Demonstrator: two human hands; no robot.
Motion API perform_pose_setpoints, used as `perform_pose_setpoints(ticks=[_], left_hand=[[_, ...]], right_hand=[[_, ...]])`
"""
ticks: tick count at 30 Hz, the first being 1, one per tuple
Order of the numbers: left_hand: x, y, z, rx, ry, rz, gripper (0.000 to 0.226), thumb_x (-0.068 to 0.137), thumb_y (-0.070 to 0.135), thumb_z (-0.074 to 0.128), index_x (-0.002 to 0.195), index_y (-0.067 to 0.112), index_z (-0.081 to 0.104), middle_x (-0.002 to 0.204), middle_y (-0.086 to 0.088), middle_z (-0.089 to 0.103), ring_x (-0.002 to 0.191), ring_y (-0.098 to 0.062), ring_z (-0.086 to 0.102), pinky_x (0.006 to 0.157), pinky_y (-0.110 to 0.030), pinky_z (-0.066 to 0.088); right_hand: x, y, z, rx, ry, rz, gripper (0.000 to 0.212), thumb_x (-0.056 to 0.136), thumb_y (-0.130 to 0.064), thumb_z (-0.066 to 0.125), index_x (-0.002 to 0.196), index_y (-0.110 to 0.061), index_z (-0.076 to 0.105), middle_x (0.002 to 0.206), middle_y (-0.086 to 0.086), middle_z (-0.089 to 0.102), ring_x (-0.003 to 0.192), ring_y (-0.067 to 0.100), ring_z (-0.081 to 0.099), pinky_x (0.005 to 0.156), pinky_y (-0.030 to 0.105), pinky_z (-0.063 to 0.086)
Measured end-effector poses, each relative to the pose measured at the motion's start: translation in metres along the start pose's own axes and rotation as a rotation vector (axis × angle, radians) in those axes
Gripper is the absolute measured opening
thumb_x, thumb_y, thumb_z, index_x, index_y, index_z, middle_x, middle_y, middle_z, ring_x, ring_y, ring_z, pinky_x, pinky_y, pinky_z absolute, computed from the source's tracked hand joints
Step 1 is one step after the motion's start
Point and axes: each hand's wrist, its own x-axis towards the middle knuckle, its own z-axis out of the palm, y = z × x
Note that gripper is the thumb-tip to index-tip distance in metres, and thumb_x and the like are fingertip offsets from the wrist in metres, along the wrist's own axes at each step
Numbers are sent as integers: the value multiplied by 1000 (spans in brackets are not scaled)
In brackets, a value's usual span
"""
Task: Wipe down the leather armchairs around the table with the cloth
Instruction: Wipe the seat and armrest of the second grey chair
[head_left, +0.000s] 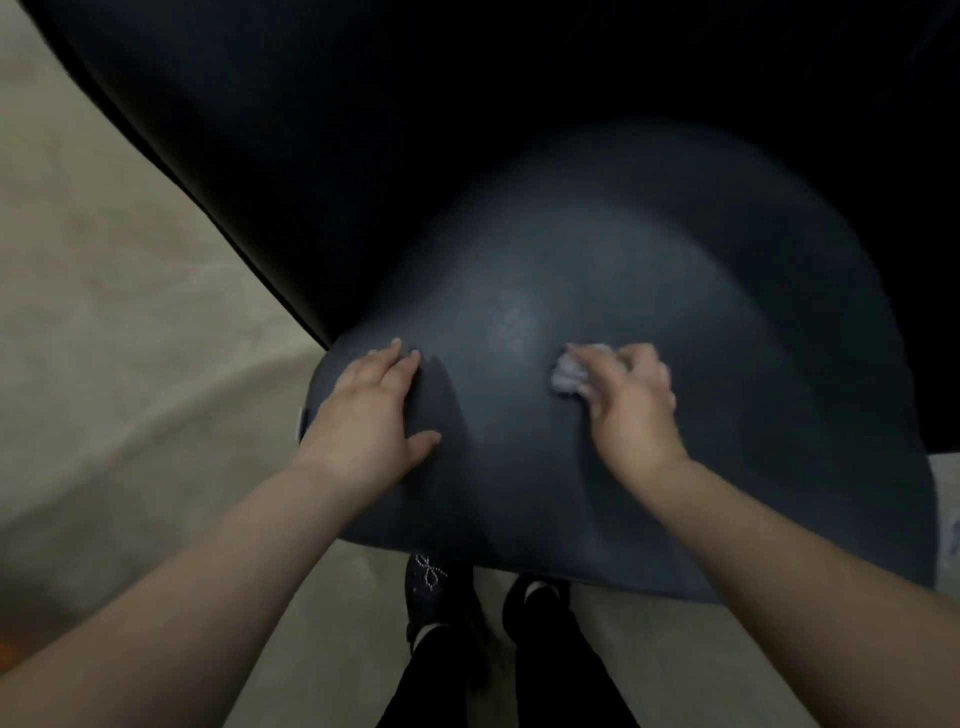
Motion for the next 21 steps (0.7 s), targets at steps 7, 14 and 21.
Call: perform_pose_setpoints(ticks=[7, 14, 21], left_hand=[[-30, 56, -81, -86, 93, -22, 68, 87, 31, 66, 146, 16, 36, 154, -4, 30, 140, -24, 26, 115, -29, 15], [-55, 110, -170, 48, 93, 37, 66, 88, 30, 63, 146, 14, 36, 153, -6, 30, 139, -27, 26, 116, -34, 18], [-55, 128, -228, 234, 49, 166, 64, 90, 37, 57, 146, 17, 35, 150, -2, 38, 137, -24, 30, 112, -37, 28]], right_hand=[[3, -41, -101, 416, 98, 292, 41, 91, -11, 58, 130, -23, 55, 112, 2, 32, 92, 12, 52, 80, -3, 35], [-12, -90, -206, 605, 53, 370, 39, 92, -18, 57, 129, -30, 53, 113, -2, 34, 78, -5, 49, 61, -10, 30], [-12, -121, -263, 591, 41, 393, 39, 93, -24, 57, 130, -35, 51, 115, -5, 35, 79, -6, 49, 60, -6, 32]])
